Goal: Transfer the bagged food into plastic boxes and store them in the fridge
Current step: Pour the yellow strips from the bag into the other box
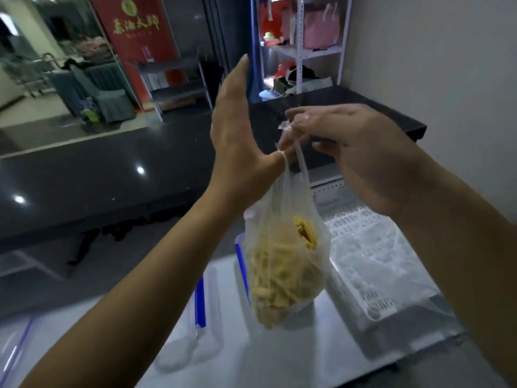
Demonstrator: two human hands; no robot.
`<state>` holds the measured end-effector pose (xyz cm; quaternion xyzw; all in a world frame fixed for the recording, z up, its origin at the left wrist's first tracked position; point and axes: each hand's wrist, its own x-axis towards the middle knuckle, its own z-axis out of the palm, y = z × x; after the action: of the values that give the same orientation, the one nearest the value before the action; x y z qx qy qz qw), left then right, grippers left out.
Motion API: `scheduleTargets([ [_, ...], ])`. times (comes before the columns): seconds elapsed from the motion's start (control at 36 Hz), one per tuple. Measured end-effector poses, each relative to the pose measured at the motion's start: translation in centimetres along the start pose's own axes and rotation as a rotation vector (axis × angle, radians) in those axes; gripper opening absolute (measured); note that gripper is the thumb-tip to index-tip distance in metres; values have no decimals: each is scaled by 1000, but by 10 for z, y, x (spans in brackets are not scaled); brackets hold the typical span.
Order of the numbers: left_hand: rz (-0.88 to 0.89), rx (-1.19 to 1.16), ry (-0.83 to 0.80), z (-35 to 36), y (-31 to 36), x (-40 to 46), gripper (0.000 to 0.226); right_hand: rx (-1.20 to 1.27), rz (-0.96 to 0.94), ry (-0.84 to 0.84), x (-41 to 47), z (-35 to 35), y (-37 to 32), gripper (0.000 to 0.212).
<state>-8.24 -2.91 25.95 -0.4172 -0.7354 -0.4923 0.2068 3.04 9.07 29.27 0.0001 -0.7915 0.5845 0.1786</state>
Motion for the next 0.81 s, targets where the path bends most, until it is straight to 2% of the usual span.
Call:
scheduleTargets([
  [0.14,-116,-9,36,-26,-15,-34,97,196,-13,71,-21,52,19,20],
  [0.22,-206,-9,105,-50,-21,-50,95,200,-51,231,-43,78,39,16],
  [0.28,-203,48,98,-66,-24,-59,97,251,22,267,-55,92,56,17],
  [0.33,-183,106,80,-79,-26,-67,98,363,181,239,-66,106,78,28],
  [0.42,-210,127,61,-91,-27,-73,99,498,413,241,-81,128,108,54],
  [0.61,-310,154,73,-112,-28,-70,100,841,747,140,-111,177,148,95],
  [0.69,-340,165,77,-119,-26,-66,100,941,847,136,-117,189,156,89],
  [0.78,-371,135,86,-130,-24,-61,101,1141,927,74,-118,199,161,54],
  [0.81,-388,117,95,-134,-23,-59,102,1229,946,11,-117,200,161,50],
])
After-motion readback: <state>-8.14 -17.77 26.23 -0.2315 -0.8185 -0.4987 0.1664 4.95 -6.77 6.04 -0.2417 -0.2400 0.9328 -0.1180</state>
